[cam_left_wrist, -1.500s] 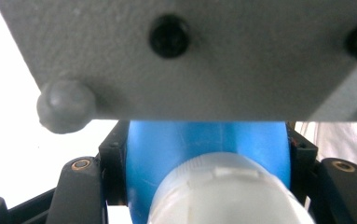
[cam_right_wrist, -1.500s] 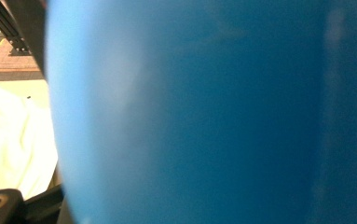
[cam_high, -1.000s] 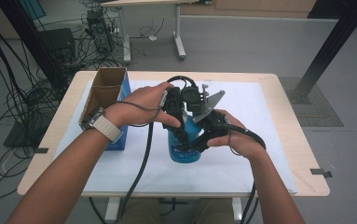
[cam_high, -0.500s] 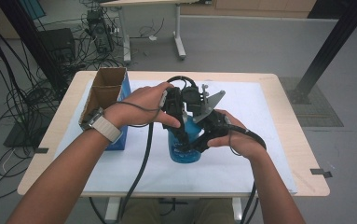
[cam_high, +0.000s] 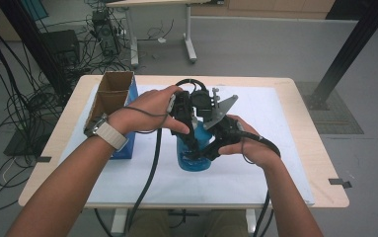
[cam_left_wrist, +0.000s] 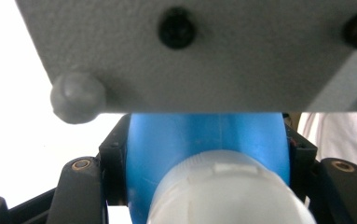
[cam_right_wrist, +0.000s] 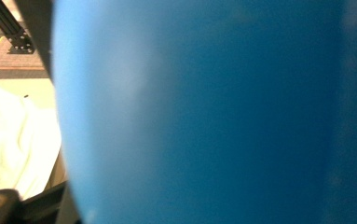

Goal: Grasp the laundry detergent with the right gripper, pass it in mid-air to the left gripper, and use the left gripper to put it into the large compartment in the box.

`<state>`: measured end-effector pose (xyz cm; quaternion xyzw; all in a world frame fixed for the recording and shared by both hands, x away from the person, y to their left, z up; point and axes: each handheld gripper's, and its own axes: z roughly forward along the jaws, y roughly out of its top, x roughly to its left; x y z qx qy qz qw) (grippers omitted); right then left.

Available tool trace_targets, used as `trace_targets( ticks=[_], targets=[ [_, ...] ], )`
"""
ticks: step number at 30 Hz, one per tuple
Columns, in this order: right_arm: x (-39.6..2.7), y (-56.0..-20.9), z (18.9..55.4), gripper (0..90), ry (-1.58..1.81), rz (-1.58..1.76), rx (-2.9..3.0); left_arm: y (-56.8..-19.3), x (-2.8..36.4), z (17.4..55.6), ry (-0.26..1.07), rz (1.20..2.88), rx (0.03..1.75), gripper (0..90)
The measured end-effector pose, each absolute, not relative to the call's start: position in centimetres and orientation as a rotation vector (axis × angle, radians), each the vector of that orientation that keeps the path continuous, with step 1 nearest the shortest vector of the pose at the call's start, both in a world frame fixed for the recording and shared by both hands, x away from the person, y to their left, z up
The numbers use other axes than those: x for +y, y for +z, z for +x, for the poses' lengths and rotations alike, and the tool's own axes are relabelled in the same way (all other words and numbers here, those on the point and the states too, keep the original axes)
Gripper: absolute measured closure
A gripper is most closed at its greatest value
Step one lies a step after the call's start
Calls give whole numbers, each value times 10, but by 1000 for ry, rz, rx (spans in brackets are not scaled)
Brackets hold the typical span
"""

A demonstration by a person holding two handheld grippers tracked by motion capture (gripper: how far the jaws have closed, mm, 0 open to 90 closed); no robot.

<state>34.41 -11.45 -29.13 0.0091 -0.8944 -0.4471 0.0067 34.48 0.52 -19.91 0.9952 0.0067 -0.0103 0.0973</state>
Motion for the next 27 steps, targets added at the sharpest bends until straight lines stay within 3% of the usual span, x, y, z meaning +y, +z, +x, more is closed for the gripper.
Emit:
trace_targets(
  ticks=[1,6,16,27],
  targets=[
    [-115,-291,344,258,-1398,-9,-2809,-199,6,345,-30,2947,29,377],
    [-139,-291,345,147,-1323,-138,-2826,-198,10,346,-35,2945,51,377],
    [-195,-285,345,93,-1034,-440,-2963,-194,19,348,-10,2962,201,376],
    [-227,-268,345,60,-745,-578,-3076,-187,26,351,58,2982,394,375]
  ],
)
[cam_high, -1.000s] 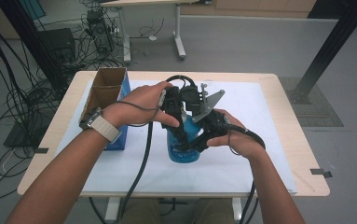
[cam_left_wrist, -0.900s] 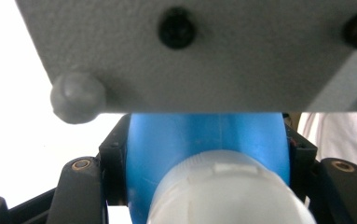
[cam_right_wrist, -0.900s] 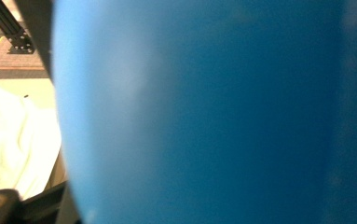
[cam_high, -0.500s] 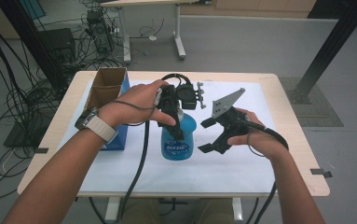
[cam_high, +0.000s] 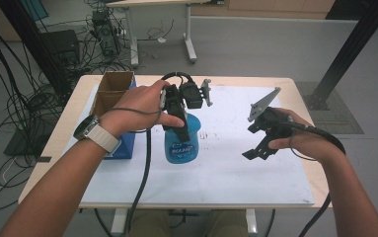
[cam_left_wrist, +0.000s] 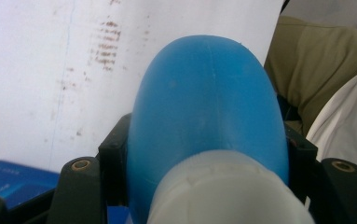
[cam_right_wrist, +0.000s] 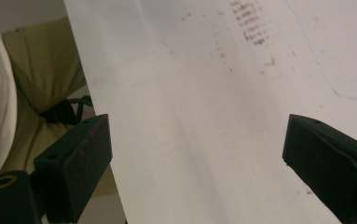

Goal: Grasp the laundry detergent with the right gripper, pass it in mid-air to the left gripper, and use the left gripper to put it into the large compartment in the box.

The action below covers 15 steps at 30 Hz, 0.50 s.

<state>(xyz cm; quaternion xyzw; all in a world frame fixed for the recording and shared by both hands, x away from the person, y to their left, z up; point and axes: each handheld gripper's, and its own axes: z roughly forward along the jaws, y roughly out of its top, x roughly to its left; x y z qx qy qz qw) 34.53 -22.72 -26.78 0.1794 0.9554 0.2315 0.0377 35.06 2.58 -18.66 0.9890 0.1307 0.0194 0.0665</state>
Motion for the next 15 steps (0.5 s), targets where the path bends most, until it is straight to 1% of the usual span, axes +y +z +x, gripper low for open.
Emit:
trace_targets(
  ticks=[3,7,11,15],
  targets=[
    [-236,-264,346,41,673,583,2912,-185,29,353,81,2976,485,375],
    [-247,-261,348,40,638,627,2888,-181,34,356,115,2948,603,375],
    [-254,-260,348,41,608,645,2883,-177,38,358,129,2936,646,375],
    [-256,-261,347,49,548,597,2890,-176,39,358,134,2931,681,375]
  ],
)
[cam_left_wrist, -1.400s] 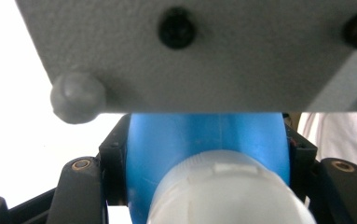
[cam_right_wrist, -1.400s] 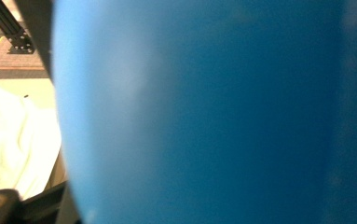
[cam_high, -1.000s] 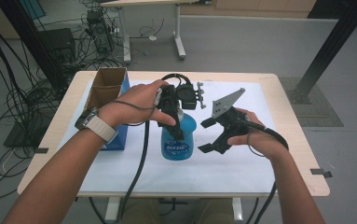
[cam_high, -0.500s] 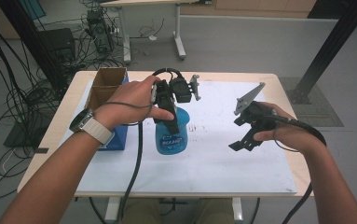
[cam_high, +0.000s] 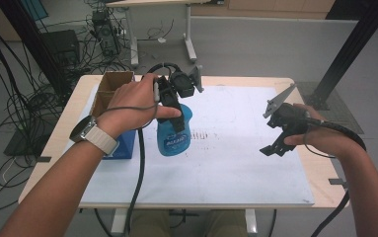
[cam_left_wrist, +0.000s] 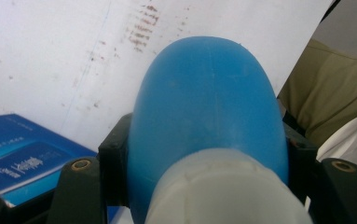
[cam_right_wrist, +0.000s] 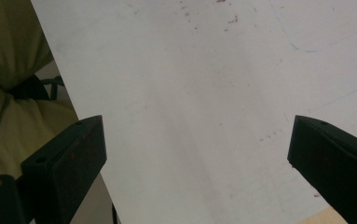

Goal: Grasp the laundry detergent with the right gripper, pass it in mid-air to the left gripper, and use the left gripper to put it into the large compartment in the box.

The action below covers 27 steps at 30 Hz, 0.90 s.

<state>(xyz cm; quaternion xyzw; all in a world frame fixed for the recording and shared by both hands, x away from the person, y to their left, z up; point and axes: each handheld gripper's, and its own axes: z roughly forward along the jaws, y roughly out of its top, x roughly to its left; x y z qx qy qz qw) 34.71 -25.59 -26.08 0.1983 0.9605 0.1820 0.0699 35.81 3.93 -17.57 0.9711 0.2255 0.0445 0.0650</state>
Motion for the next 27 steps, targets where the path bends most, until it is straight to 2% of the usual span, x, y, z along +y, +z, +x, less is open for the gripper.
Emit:
trace_targets(
  ticks=[27],
  targets=[
    [-270,-268,346,73,452,644,2901,-160,50,362,193,2813,1051,374]
  ],
)
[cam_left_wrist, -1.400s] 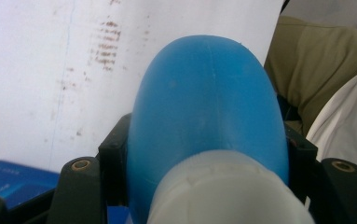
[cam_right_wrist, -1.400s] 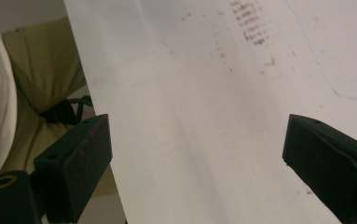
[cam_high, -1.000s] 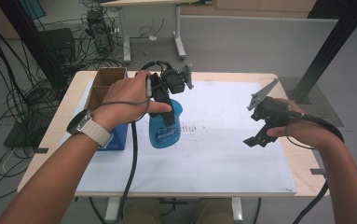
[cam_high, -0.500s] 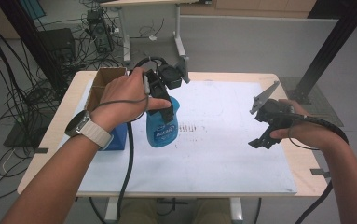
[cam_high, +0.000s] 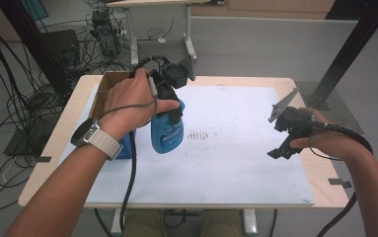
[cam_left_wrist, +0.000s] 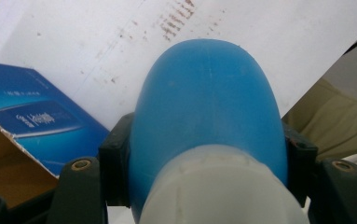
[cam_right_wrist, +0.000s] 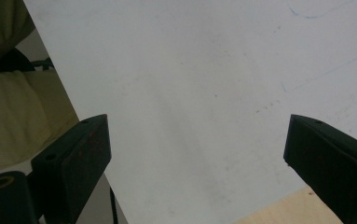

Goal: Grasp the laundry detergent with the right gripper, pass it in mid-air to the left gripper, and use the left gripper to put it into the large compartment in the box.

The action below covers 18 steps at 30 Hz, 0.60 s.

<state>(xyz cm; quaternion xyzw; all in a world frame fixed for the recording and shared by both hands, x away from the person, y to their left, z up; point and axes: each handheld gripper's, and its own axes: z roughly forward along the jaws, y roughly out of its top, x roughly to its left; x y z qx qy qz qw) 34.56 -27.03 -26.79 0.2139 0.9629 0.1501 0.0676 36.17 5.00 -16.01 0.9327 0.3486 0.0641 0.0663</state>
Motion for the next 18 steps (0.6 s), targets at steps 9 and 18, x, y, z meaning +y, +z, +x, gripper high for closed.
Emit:
trace_targets(
  ticks=[9,18],
  targets=[
    [-273,-266,346,73,468,660,2884,-152,51,368,194,2769,1165,374],
    [-275,-266,349,74,438,665,2873,-144,54,369,221,2728,1267,375]
  ],
)
